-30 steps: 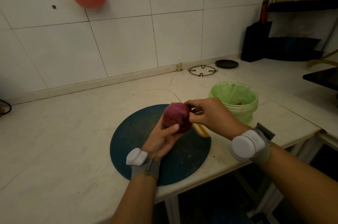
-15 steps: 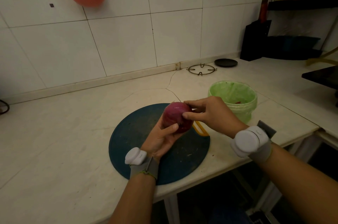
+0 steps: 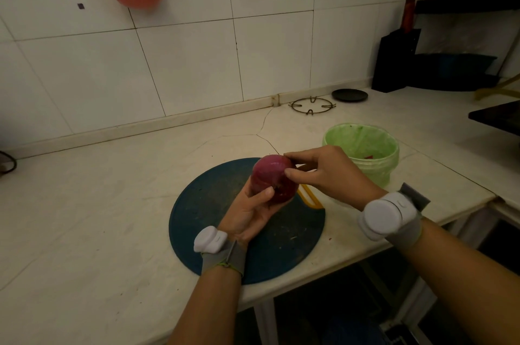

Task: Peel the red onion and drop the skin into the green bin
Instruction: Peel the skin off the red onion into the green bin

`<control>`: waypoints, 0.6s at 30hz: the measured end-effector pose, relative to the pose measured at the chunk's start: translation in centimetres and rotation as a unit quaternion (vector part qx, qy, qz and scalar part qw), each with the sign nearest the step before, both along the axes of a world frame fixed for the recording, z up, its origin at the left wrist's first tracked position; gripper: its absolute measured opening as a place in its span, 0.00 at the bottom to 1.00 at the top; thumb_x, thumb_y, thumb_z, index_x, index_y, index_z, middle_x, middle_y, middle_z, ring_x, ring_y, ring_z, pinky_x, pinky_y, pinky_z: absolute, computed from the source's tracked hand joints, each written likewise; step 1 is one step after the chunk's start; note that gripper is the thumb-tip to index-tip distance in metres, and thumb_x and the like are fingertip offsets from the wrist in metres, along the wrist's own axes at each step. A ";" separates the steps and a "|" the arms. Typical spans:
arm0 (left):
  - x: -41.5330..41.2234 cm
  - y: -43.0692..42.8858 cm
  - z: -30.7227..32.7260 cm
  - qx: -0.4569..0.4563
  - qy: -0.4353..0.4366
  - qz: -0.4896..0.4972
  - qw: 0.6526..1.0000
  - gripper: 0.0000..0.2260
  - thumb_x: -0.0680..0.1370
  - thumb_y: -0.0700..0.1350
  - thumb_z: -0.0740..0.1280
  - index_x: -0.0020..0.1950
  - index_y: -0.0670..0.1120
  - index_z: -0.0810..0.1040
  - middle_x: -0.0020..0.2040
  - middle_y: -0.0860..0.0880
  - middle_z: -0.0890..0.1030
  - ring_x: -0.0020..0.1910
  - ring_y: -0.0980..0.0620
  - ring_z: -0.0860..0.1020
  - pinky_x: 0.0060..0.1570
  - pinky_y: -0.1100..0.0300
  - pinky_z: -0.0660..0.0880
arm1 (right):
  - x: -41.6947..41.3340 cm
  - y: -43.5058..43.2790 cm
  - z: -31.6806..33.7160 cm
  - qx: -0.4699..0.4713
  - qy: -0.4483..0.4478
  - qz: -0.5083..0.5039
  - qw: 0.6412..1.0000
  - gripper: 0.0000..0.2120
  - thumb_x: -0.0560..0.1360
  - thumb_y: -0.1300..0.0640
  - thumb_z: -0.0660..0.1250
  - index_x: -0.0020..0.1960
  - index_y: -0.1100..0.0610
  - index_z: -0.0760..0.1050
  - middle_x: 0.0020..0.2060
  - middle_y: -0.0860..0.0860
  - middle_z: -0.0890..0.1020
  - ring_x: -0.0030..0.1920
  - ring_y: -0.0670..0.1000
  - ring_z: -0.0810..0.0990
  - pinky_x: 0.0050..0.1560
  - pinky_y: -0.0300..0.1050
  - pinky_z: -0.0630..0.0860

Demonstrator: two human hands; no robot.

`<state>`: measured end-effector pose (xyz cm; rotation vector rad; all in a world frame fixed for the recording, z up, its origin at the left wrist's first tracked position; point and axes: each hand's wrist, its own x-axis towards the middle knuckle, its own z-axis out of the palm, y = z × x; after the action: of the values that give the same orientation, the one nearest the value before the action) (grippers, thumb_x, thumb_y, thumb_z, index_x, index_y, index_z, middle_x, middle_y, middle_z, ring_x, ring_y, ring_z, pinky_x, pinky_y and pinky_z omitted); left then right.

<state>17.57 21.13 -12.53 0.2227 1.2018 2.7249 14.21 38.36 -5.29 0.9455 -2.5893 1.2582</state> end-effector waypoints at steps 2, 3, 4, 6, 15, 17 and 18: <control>0.0 0.0 0.0 -0.007 0.002 0.003 1.000 0.40 0.54 0.40 0.83 0.64 0.47 0.74 0.61 0.41 0.76 0.58 0.41 0.79 0.55 0.46 0.77 | 0.2 -0.2 0.0 0.010 0.015 -0.010 1.000 0.21 0.70 0.52 0.72 0.62 0.55 0.76 0.52 0.49 0.83 0.48 0.41 0.80 0.52 0.36 0.77; 0.0 0.1 0.0 -0.012 0.001 0.006 1.000 0.40 0.54 0.40 0.83 0.64 0.47 0.74 0.60 0.41 0.76 0.58 0.42 0.79 0.54 0.46 0.77 | 0.3 -0.3 0.0 0.018 0.021 -0.011 1.000 0.20 0.70 0.53 0.71 0.61 0.55 0.77 0.51 0.49 0.84 0.48 0.41 0.81 0.51 0.35 0.77; 0.0 0.0 0.0 -0.019 0.000 0.008 1.000 0.40 0.54 0.40 0.83 0.64 0.47 0.74 0.61 0.41 0.76 0.58 0.42 0.79 0.53 0.47 0.77 | 0.4 -0.4 0.1 0.029 0.026 -0.010 0.999 0.19 0.70 0.53 0.71 0.60 0.55 0.78 0.50 0.49 0.84 0.47 0.41 0.81 0.51 0.36 0.78; 0.0 0.1 0.0 -0.029 -0.001 0.007 1.000 0.40 0.54 0.41 0.83 0.64 0.48 0.74 0.62 0.41 0.75 0.58 0.42 0.78 0.53 0.48 0.77 | 0.4 -0.3 0.2 0.050 0.035 -0.005 0.998 0.16 0.70 0.54 0.69 0.57 0.54 0.80 0.46 0.50 0.85 0.45 0.43 0.82 0.49 0.41 0.80; 0.1 0.1 0.2 -0.039 0.002 -0.003 0.999 0.41 0.55 0.40 0.82 0.66 0.47 0.72 0.63 0.40 0.74 0.58 0.42 0.78 0.54 0.47 0.77 | 0.5 0.4 0.7 0.046 0.021 0.017 0.999 0.15 0.71 0.60 0.68 0.58 0.53 0.79 0.47 0.50 0.85 0.45 0.41 0.81 0.49 0.36 0.79; 0.1 0.1 0.2 -0.037 -0.002 -0.001 0.999 0.41 0.55 0.40 0.82 0.66 0.48 0.72 0.63 0.40 0.74 0.58 0.42 0.78 0.53 0.47 0.77 | 0.3 0.6 0.6 0.047 0.022 0.022 0.998 0.16 0.72 0.60 0.68 0.60 0.53 0.78 0.49 0.49 0.84 0.46 0.39 0.81 0.50 0.32 0.77; 0.1 0.1 0.3 -0.035 -0.007 0.001 0.999 0.40 0.55 0.41 0.82 0.65 0.48 0.73 0.63 0.40 0.75 0.58 0.42 0.79 0.52 0.47 0.78 | 0.2 0.7 0.5 0.044 0.023 0.027 0.998 0.17 0.72 0.60 0.68 0.60 0.53 0.77 0.50 0.48 0.84 0.46 0.39 0.80 0.50 0.32 0.77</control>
<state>17.72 21.24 -12.23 0.1945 1.2928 2.6765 14.44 39.03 -4.81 1.0537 -2.6190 1.1284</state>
